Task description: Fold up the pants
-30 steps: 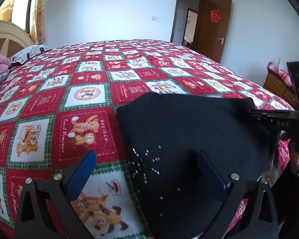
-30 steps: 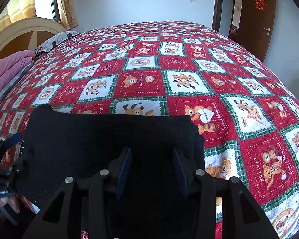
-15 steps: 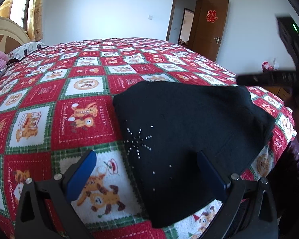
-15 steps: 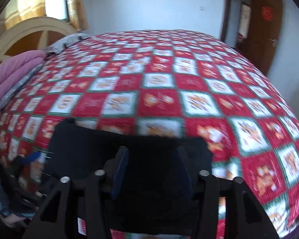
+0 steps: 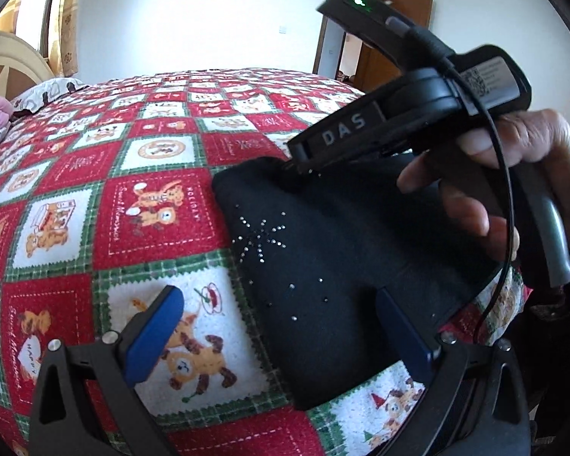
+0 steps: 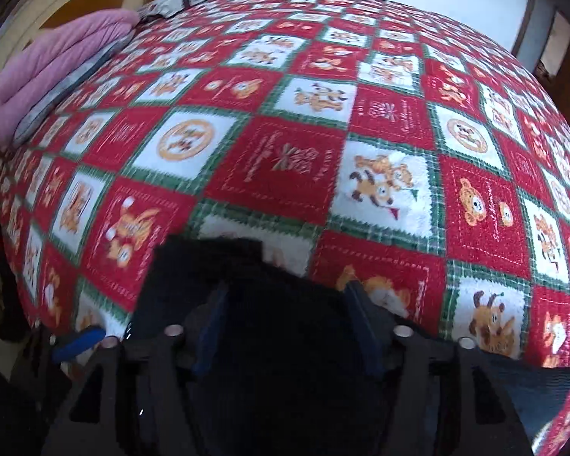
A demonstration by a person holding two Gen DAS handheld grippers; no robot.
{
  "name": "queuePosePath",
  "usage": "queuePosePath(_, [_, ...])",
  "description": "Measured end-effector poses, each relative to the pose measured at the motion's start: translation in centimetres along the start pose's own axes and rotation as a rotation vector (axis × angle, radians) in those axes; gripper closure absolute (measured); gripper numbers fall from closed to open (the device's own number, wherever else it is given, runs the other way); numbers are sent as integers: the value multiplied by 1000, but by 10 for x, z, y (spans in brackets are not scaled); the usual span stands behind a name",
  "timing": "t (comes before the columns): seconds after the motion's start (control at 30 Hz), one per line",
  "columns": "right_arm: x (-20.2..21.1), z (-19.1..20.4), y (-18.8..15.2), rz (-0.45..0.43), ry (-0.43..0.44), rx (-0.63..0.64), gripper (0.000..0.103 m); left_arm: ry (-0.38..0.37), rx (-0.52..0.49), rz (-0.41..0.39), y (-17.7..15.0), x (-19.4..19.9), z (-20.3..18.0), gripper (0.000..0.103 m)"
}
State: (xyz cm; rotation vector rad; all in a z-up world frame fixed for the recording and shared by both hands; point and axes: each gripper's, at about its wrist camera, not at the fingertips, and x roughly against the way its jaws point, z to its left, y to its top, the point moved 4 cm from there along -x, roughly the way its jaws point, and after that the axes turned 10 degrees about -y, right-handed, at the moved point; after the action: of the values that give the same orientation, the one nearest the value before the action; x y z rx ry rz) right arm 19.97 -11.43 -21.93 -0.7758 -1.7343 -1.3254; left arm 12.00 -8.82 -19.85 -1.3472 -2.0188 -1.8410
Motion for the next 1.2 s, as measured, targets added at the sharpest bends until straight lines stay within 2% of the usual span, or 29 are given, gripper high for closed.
queuePosePath(0.07, [4, -4, -2, -8, 24, -18, 35, -6, -5, 1, 0, 0, -1, 0])
queuePosePath(0.17, [27, -19, -9, -77, 59, -64, 35, -29, 1, -4, 1, 1, -2, 0])
queuePosePath(0.37, [93, -98, -55, -209, 27, -260, 34, -41, 25, -8, 7, -2, -1, 0])
queuePosePath(0.53, [100, -163, -106, -189, -92, -404, 34, -41, 39, -6, 12, -8, 1, 0])
queuePosePath(0.6, [92, -178, -123, -163, -93, -434, 34, -44, 44, -5, 15, -11, 1, 0])
queuePosePath(0.73, [76, -188, -143, -136, -58, -473, 34, -54, 36, -3, 17, -16, -2, 0])
queuePosePath(0.83, [69, -189, -146, -152, -25, -491, 34, -31, 0, 11, 19, -24, -6, 0])
queuePosePath(1.0, [65, -186, -149, -177, -26, -480, 34, -13, -2, 25, 19, -27, -7, 0])
queuePosePath(1.1, [68, -181, -151, -186, -32, -465, 41, -17, 5, 35, 19, -28, -5, 0])
queuePosePath(1.13, [68, -180, -151, -187, -27, -462, 49, -17, 5, 38, 19, -29, -5, 0])
queuePosePath(1.2, [65, -177, -150, -174, 23, -465, 52, -17, 6, 47, 20, -31, -5, 0])
